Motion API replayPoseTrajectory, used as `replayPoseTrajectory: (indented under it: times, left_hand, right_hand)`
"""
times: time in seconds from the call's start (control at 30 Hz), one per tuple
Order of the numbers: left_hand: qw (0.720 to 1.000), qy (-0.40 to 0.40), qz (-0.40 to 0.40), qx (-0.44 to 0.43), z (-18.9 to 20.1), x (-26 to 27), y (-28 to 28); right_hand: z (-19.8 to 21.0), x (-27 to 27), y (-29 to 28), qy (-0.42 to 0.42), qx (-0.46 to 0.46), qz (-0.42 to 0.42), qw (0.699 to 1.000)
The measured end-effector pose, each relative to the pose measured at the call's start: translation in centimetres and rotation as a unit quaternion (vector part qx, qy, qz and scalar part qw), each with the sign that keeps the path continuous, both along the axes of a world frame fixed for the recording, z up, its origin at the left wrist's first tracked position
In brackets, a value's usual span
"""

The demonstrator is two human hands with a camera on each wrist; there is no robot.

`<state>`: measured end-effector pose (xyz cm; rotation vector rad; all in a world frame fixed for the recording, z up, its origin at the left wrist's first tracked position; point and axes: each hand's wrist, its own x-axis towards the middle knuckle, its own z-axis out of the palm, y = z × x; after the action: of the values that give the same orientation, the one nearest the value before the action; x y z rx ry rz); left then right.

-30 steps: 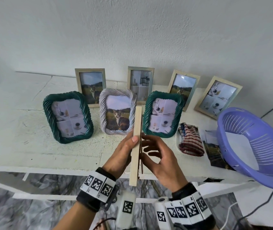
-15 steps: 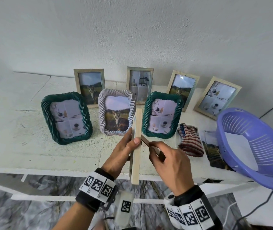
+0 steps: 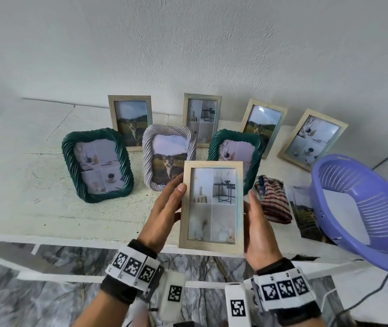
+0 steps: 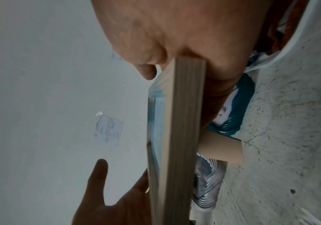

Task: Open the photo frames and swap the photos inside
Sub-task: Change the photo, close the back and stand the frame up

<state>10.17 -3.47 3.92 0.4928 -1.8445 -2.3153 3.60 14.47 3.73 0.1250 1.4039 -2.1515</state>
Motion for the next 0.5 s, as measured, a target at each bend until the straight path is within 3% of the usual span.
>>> replayPoseTrajectory:
  times: [0.17,0.27,0.5]
  left_hand:
    - [0.993,-0.025,-0.025,0.109,0.4,-0.3,0.4]
    - [0.989,-0.049,-0.055,0.128,0.0,-0.5,0.4]
    - [0.995,-0.088,0.046,0.007,0.0,-0.5,1.4]
  right_hand:
    - [-0.1,0.0,-0.2,-0.027,-0.024,0.009,0.999]
    - [-0.4,0.0,-0.4,-0.020,-0.008,0.011,1.000]
    - [-1.1,0.1,-0.9,0.001,0.058,0.010,0.998]
